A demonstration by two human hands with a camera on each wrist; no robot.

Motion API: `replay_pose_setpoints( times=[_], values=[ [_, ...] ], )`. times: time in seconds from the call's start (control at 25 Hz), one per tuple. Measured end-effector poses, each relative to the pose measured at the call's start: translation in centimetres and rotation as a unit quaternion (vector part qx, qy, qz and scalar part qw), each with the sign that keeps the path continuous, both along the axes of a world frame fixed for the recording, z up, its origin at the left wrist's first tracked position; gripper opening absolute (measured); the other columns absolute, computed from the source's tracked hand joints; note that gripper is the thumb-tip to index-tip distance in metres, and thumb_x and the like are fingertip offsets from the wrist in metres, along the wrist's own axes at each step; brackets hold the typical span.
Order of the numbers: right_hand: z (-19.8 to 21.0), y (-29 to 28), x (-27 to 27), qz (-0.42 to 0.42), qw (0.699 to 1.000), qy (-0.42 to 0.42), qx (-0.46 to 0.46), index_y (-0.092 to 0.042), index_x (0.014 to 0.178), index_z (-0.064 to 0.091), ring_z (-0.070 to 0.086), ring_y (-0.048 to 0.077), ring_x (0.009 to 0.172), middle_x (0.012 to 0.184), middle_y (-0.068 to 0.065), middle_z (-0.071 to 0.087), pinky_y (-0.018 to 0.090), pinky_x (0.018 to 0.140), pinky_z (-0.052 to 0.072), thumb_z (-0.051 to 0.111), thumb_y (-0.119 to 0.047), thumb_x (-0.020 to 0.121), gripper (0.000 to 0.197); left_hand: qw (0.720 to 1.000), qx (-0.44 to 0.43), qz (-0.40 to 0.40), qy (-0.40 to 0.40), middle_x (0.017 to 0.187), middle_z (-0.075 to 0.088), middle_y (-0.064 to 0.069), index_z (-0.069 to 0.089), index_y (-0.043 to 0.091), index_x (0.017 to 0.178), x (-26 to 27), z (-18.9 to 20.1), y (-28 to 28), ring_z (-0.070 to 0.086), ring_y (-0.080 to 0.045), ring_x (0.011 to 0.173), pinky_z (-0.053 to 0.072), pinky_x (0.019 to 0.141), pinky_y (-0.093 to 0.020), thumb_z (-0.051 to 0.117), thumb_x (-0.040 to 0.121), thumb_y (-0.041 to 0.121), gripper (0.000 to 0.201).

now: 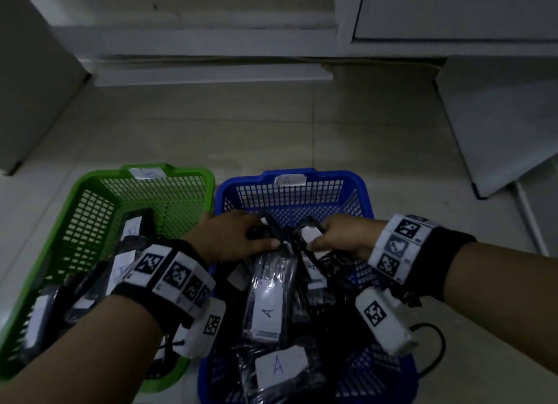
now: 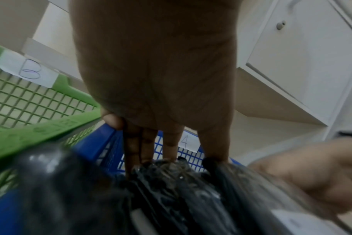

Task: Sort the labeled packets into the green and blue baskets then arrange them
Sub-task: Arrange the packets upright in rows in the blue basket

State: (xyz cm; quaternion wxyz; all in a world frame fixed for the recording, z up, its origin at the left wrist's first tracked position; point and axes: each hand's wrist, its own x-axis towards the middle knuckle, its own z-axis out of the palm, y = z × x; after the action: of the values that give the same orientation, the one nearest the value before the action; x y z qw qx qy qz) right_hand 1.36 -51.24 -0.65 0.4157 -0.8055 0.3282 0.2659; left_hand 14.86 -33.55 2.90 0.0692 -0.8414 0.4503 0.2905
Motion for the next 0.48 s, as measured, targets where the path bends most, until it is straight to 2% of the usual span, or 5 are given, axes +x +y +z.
replay_pose_setpoints(
  times=[0.12, 0.24, 0.32, 0.4, 0.48],
  values=[
    [1.2, 0.1, 0.9, 0.064, 0.996, 0.043, -0.046, -0.003, 0.109, 0.064, 0.061, 0.025, 0.095, 0.108, 0.011, 0.065, 0.031, 0.081, 0.050, 0.060, -0.034, 0.089, 0.037, 1.000, 0.007, 0.004, -0.014, 0.150, 0.032, 0.003, 0.038, 0.039, 0.135, -0.1, -0.1, -0.1, 0.031, -0.019, 0.139, 0.020, 0.110, -0.048, 0.032, 0.078, 0.079, 0.070],
    [2.3, -0.7, 2.0, 0.067, 0.987, 0.015, -0.143, -0.002, 0.097, 0.056, 0.052, 0.022, 0.081, 0.090, 0.011, 0.057, 0.028, 0.063, 0.040, 0.048, -0.026, 0.096, 0.026, 0.999, 0.018, -0.022, -0.043, 0.143, 0.044, 0.003, 0.039, 0.031, 0.133, -0.2, -0.5, -0.7, 0.036, -0.019, 0.134, 0.017, 0.108, -0.047, 0.024, 0.077, 0.082, 0.077],
    [2.7, -1.0, 2.4, 0.049, 0.980, 0.011, -0.193, -0.004, 0.095, 0.052, 0.051, 0.021, 0.073, 0.092, 0.011, 0.056, 0.027, 0.056, 0.038, 0.047, -0.020, 0.096, 0.016, 0.998, 0.024, -0.030, -0.052, 0.139, 0.049, 0.005, 0.036, 0.030, 0.136, -0.2, -0.8, -0.9, 0.032, -0.018, 0.137, 0.004, 0.112, -0.054, 0.018, 0.074, 0.085, 0.085],
    [2.6, -0.9, 2.3, 0.057, 0.974, 0.035, -0.215, -0.003, 0.118, 0.048, 0.058, 0.023, 0.085, 0.110, 0.015, 0.059, 0.027, 0.063, 0.042, 0.049, -0.013, 0.095, 0.025, 0.998, 0.035, -0.029, -0.042, 0.138, 0.049, 0.007, 0.039, 0.033, 0.137, 0.1, -1.1, -0.9, 0.029, -0.019, 0.139, -0.014, 0.107, -0.067, 0.014, 0.069, 0.089, 0.091],
    [2.3, -0.5, 1.5, 0.068, 0.971, 0.039, -0.225, -0.002, 0.137, 0.033, 0.056, 0.028, 0.099, 0.127, 0.019, 0.050, 0.030, 0.072, 0.042, 0.048, -0.007, 0.094, 0.045, 0.998, 0.029, -0.033, -0.037, 0.136, 0.050, 0.005, 0.049, 0.033, 0.128, 0.5, -1.3, -0.9, 0.032, -0.020, 0.138, -0.019, 0.102, -0.071, 0.017, 0.067, 0.091, 0.090]
  ],
)
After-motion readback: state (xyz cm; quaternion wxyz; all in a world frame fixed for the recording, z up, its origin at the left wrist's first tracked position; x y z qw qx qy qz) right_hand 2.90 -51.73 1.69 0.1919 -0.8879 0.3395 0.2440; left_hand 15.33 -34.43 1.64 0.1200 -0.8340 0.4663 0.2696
